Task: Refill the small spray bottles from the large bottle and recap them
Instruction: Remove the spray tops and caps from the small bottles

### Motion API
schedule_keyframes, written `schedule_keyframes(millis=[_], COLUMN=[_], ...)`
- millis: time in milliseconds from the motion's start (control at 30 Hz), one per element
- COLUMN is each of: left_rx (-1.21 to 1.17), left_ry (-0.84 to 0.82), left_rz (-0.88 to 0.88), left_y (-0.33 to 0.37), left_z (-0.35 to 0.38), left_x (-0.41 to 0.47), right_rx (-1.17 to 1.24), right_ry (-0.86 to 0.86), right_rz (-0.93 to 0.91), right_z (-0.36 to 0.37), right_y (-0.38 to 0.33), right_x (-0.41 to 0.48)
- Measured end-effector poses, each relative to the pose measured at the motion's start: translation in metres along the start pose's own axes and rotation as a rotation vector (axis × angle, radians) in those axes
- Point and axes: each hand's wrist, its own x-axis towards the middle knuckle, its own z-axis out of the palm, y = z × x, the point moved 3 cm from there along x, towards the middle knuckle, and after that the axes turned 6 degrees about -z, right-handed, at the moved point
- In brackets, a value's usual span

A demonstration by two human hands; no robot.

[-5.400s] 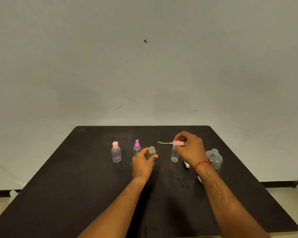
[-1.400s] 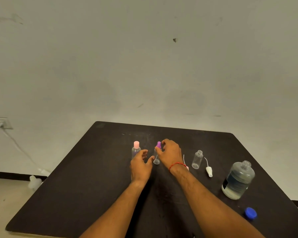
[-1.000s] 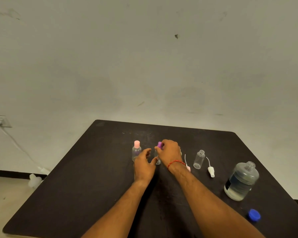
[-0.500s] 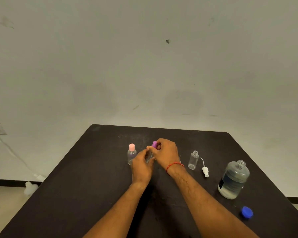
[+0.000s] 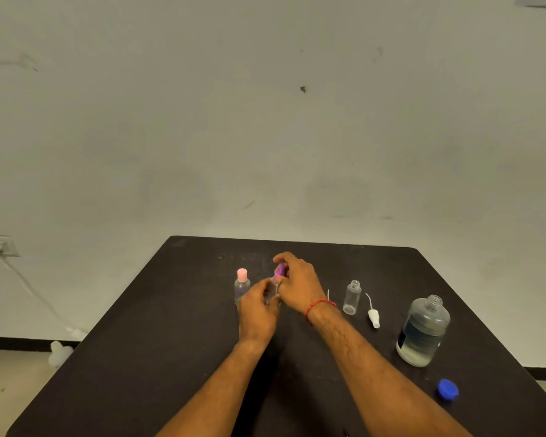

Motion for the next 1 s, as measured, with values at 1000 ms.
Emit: schedule_keyframes(millis=[1000], left_rx=[0.029], left_ry=[0.011], left_rz=[-0.004], left_y=[0.006], left_z=[-0.009], left_x=[-0.014], right_rx=[0.058], right_ry=[0.030], right_rz=[-0.062], right_z=[-0.006], right_y=[-0.011], right_x=[-0.016])
